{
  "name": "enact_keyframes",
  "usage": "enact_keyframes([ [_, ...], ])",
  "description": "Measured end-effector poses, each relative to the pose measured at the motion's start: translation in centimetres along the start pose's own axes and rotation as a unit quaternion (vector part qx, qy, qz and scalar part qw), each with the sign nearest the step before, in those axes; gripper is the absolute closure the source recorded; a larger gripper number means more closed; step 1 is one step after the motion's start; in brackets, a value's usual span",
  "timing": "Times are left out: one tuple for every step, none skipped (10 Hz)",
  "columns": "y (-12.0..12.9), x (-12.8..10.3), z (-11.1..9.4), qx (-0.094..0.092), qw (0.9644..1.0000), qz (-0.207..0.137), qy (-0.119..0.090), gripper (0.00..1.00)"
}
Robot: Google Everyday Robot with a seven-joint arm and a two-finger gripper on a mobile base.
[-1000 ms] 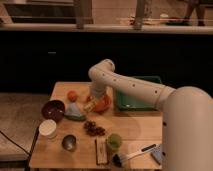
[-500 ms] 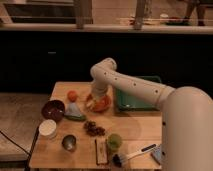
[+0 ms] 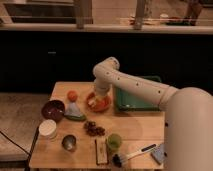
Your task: Place banana in red bowl
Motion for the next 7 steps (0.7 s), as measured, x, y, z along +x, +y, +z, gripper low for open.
enact_keyframes([
  [-0.2, 0.2, -0.2, 0.004, 1.0000, 0.003, 0.002, 0.32],
  [-0.5, 0.2, -0.3, 0.006, 1.0000, 0.003, 0.003, 0.23],
  [-0.7, 0.1, -0.4, 0.009, 0.9999, 0.003, 0.004, 0.20],
  [-1.1, -0.3, -0.5, 0.012, 0.9999, 0.001, 0.005, 0.20],
  [-1.3, -0.3, -0.7, 0.015, 0.9999, 0.002, 0.007, 0.20],
  [-1.4, -0.4, -0.8, 0.017, 0.9998, 0.002, 0.008, 0.20],
  [-1.6, -0.6, -1.0, 0.022, 0.9997, 0.002, 0.010, 0.20],
])
